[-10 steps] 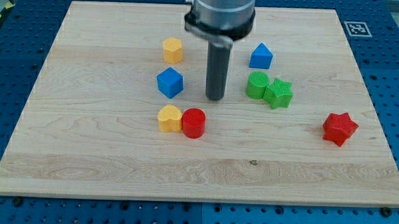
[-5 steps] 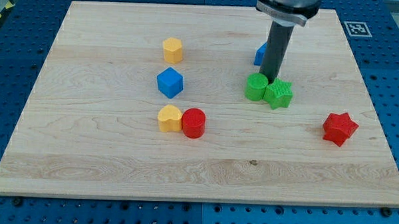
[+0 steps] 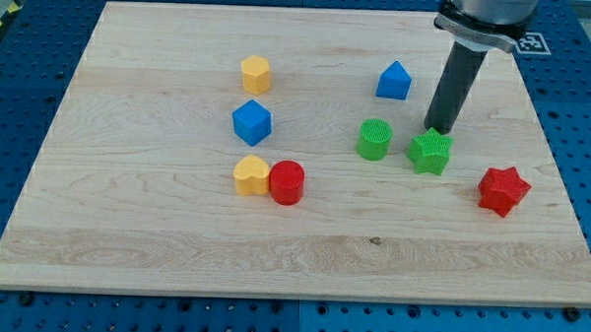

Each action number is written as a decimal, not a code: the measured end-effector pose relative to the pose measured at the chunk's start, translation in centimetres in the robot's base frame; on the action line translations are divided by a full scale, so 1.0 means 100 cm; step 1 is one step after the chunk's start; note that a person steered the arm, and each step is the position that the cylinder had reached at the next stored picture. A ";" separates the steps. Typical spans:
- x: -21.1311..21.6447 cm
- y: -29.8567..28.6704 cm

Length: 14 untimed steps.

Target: Move the green star to the bottom center of the board

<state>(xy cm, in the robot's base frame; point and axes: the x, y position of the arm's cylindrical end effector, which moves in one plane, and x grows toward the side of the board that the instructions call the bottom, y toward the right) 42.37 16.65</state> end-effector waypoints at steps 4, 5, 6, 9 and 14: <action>0.046 -0.009; 0.059 -0.012; 0.073 -0.020; 0.116 -0.035; 0.096 -0.060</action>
<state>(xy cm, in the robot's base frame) 51.99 10.65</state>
